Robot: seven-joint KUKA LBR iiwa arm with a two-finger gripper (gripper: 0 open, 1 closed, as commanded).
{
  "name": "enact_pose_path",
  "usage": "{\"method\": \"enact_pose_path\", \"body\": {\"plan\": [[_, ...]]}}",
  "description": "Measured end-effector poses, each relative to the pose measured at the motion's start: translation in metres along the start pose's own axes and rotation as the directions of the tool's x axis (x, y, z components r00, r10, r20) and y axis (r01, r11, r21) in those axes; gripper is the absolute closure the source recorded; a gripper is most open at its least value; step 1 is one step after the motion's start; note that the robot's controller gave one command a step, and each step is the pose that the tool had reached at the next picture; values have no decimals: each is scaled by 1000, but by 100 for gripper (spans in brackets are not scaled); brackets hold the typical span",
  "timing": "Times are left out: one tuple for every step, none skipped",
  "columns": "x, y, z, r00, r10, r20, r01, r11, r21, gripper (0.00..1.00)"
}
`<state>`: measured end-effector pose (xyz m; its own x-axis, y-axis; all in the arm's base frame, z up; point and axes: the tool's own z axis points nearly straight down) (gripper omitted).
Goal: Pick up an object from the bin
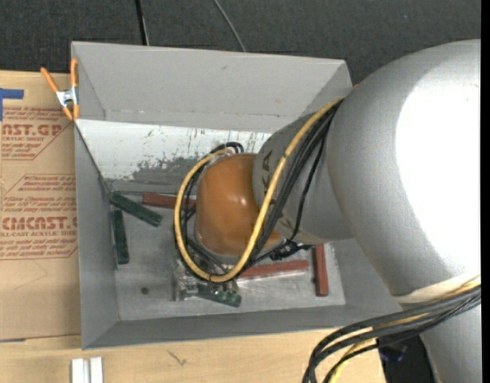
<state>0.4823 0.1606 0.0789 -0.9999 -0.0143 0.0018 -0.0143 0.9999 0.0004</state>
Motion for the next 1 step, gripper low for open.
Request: {"method": "enact_pose_path", "body": {"plan": [[0,-5,-66,1000,-2,-4,2,1000,1,100]]}}
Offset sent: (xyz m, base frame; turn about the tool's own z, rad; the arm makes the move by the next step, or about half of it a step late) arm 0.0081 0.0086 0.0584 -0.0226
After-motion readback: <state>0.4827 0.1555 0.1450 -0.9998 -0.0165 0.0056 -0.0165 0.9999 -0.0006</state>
